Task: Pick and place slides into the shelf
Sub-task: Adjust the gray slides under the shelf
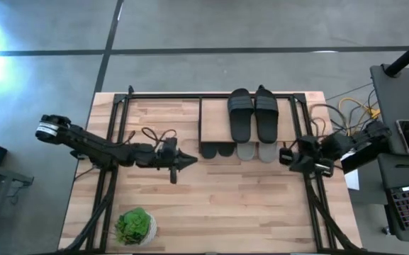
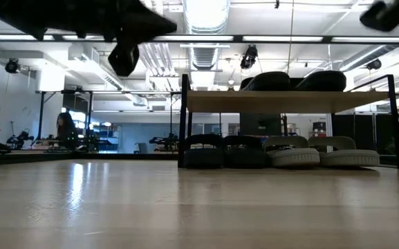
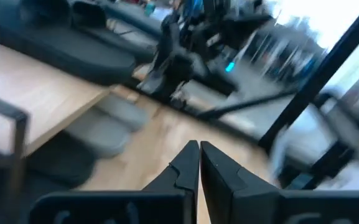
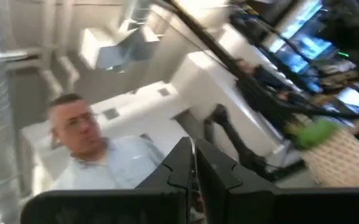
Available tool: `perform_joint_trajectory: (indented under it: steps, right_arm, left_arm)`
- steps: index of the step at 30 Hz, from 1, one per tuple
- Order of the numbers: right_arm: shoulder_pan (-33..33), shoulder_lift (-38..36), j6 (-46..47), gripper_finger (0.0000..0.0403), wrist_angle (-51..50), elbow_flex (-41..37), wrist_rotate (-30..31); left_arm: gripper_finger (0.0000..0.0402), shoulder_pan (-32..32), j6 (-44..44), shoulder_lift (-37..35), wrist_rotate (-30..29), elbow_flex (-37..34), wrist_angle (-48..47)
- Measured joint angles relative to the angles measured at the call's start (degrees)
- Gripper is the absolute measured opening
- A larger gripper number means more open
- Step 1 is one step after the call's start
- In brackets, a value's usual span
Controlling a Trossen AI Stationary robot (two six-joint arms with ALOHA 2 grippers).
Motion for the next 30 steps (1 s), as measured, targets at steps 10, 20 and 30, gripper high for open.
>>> perform_joint_trajectory:
  steps: [10,20,30]
  right_arm:
    - [3.9,33.2,1.2,0.0013,-24.6,25.6,-2.0]
    - [5.4,49.4,17.9,0.0013,-42.4,29.4,-1.7]
    - [5.1,56.9,20.2,0.0013,-21.1,29.4,0.1]
  left_arm:
    - [0.0000,0.0,-4.2,-2.3,1.7,0.1,5.1]
    - [0.0000,-0.6,-4.0,-3.9,1.7,-0.3,-1.5]
    - [0.0000,-1.0,-1.3,-3.9,1.7,-2.9,-1.5]
